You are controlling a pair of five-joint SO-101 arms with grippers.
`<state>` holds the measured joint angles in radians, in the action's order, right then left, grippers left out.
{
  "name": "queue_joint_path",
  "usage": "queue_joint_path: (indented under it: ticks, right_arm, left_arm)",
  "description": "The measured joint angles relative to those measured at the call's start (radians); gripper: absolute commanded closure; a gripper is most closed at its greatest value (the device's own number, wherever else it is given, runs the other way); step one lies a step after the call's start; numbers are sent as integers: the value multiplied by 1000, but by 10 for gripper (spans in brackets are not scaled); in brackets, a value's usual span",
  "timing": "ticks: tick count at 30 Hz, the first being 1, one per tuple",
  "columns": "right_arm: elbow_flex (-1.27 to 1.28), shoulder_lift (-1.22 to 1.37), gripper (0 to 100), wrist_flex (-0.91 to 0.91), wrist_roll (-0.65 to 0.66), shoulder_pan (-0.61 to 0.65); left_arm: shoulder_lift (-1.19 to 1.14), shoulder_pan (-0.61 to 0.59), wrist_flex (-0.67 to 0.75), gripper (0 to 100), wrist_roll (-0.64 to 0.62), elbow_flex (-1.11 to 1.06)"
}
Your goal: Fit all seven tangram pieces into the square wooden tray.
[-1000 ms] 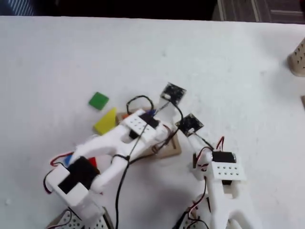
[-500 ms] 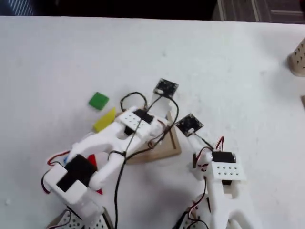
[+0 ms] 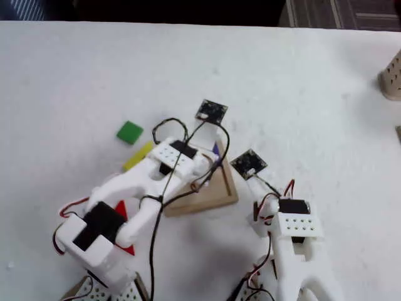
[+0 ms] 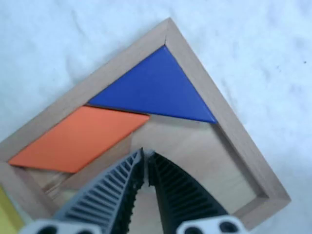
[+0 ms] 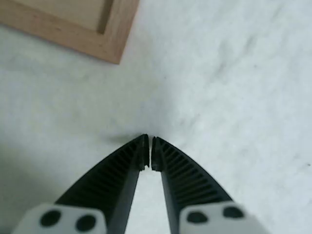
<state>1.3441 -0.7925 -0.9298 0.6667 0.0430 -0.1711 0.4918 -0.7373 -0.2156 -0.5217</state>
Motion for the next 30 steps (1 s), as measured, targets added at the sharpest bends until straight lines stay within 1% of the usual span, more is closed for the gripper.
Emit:
queue_joint_path:
  ticks: [5,11,14,16,19,23,30]
  right_arm:
    - [0,0,981,0,0,0]
    - [0,0,981,0,0,0]
    - [0,0,981,0,0,0]
    - [0,0,981,0,0,0]
    - [0,0,981,0,0,0]
    - [0,0,981,0,0,0]
    - [0,0,981,0,0,0]
  left_arm:
    - [98,-2,-61,978,0,-15]
    - [258,-5,-101,978,0,-150]
    - [269,-32,-137,978,5,-175]
    - [270,-49,-140,978,34,-180]
    - [272,-80,-140,978,43,-181]
    - [269,-110,-117,978,51,-183]
    - [144,-114,-68,978,51,-163]
